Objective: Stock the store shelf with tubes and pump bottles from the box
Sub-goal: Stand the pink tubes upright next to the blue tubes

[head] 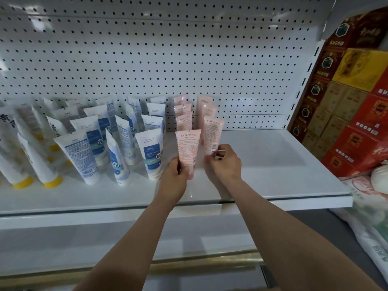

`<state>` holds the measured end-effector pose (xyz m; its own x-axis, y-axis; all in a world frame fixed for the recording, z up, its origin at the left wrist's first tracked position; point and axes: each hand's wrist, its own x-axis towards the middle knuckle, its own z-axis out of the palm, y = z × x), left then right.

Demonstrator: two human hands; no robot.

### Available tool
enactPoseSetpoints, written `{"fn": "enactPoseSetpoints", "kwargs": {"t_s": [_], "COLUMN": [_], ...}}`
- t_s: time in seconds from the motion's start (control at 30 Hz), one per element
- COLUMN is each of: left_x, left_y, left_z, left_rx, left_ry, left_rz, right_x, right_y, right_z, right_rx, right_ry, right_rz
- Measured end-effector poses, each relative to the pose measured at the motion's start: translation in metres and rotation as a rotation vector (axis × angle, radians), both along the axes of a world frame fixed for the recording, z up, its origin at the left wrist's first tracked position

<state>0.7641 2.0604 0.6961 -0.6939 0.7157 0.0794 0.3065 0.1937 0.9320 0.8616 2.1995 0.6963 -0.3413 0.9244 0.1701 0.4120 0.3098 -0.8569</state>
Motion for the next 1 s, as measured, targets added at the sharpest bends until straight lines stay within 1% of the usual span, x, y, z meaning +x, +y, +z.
{"fn": "enactPoseSetpoints", "kwargs": {"t_s": [0.27, 0.4, 0.47, 0.53, 0.6, 0.8, 0.9, 1.0], "left_x": [0.000, 0.003, 0.008, 0.019, 0.034, 0.108, 0.160, 0.214], "left_y": [0.000, -0.002, -0.004, -0.007, -0.010, -0.018, -0.012, 0.000], "left_z": [-0.001, 0.005, 0.008, 0.010, 0.010, 0.015, 0.016, 0.010], "left_rx": [0.015, 0.019, 0.017, 0.006, -0.002, 0.095, 0.185, 0.244], "left_ry": [-0.002, -0.062, -0.074, -0.077, -0.082, -0.113, -0.050, -0.055], "left_rz": [0.010, 0.009, 0.037, 0.119, 0.218, 0.497, 0.497, 0.419], "right_x": [0.001, 0.009, 0.023, 0.040, 0.060, 0.121, 0.159, 0.202], "right_y": [-0.002, -0.002, -0.004, -0.006, -0.008, -0.024, -0.032, -0.036], "right_z": [0.002, 0.008, 0.013, 0.016, 0.018, 0.020, 0.017, 0.010], "right_rx": [-0.024, -0.090, -0.141, -0.173, -0.185, -0.226, -0.239, -0.188], "right_ry": [0.009, -0.001, -0.003, -0.008, -0.017, 0.071, 0.085, 0.117], "right_rz": [-0.005, 0.053, 0.070, 0.067, 0.069, 0.087, 0.091, 0.085]}}
